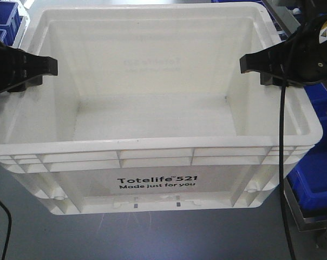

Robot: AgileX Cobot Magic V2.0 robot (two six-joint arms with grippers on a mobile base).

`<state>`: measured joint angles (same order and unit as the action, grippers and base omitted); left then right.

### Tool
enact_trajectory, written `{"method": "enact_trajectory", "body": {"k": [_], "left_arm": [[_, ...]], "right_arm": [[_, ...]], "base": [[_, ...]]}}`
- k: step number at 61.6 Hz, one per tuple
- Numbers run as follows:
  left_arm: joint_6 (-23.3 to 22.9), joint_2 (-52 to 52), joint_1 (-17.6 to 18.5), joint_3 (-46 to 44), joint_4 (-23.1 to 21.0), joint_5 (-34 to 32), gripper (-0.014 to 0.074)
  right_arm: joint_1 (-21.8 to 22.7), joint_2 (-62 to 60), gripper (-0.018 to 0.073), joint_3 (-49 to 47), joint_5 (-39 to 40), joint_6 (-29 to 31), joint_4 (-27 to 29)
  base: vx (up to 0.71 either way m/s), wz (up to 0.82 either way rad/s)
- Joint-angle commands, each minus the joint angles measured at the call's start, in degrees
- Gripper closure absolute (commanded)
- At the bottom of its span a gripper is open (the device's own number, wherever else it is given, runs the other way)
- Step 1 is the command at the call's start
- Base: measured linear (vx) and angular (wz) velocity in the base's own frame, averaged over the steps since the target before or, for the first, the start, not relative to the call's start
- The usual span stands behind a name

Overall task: Move bin from left to right shelf
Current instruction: 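Keep the tote gripped in both grippers while the base turns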

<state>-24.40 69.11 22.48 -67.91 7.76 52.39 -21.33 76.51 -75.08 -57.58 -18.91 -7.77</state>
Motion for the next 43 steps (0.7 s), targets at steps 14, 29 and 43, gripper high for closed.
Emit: {"method": "enact_trajectory", "body": {"k": [14, 29, 43], "left_arm": [[0.61, -1.97, -0.02, -2.28, 2.24, -5.34, 0.0452], [0.61, -1.97, -0.02, -2.28, 2.24, -5.32, 0.0452], [0.61, -1.97, -0.02, -2.28, 2.24, -5.32, 0.0452]], "right_arm": [[0.26, -2.57, 0.0567, -2.37, 6.61, 0.03, -2.38], [0.26, -2.57, 0.0567, -2.37, 6.53, 0.03, -2.39], [0.26, -2.57, 0.0567, -2.37, 6.48, 0.03, -2.39]], "base": [[0.30, 0.03], [0.27, 0.01], [0.27, -0.01]]}}
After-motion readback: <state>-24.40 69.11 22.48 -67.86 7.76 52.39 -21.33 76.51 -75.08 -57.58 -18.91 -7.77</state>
